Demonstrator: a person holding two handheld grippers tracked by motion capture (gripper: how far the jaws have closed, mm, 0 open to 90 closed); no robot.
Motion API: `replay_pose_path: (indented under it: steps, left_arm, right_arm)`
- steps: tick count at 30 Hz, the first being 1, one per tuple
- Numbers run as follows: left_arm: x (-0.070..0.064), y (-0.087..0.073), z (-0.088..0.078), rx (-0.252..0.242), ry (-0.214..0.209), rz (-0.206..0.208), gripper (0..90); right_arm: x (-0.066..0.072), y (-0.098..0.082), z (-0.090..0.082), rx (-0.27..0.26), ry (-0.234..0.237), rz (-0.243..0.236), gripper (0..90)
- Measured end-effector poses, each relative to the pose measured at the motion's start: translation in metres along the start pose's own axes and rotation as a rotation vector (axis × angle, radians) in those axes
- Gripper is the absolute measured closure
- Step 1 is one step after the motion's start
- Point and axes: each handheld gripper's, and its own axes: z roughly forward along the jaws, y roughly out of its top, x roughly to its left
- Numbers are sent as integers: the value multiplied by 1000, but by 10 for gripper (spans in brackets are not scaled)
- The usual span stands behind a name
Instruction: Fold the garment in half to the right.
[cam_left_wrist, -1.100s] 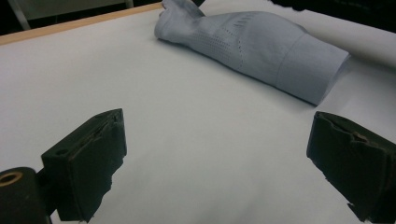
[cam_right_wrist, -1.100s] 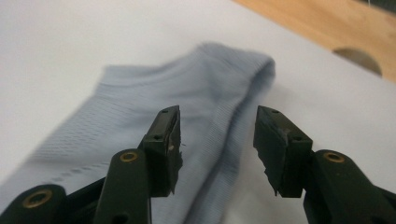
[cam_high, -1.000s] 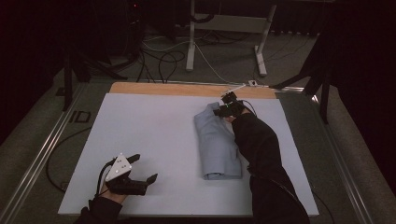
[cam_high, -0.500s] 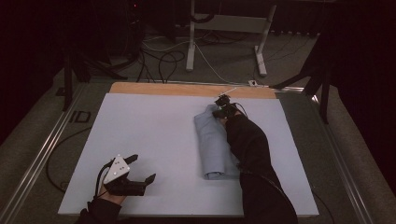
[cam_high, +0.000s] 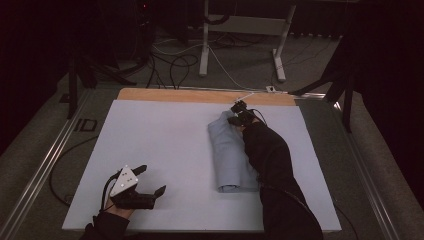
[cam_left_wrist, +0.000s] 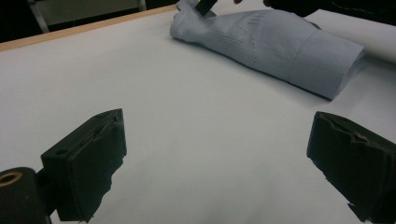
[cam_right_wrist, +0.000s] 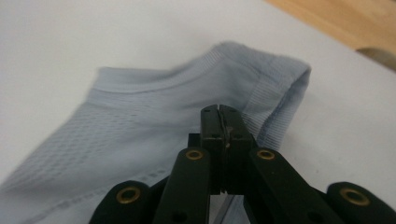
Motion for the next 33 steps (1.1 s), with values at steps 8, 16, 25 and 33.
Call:
replay_pose_path:
  steps: [8, 16, 25, 33]
  left_arm:
    - [6, 1, -5, -11, -5, -21, 56]
    - [11, 0, -9, 7, -5, -36, 55]
    - [19, -8, -17, 16, 21, -46, 55]
    - [16, -8, -14, 15, 18, -32, 55]
  right_arm:
    - [20, -4, -37, -49, 36, -42, 900]
    - [50, -26, -65, -50, 107, -104, 900]
    - [101, -75, -101, -60, 210, -202, 900]
    - [117, -103, -103, -39, 265, -209, 900]
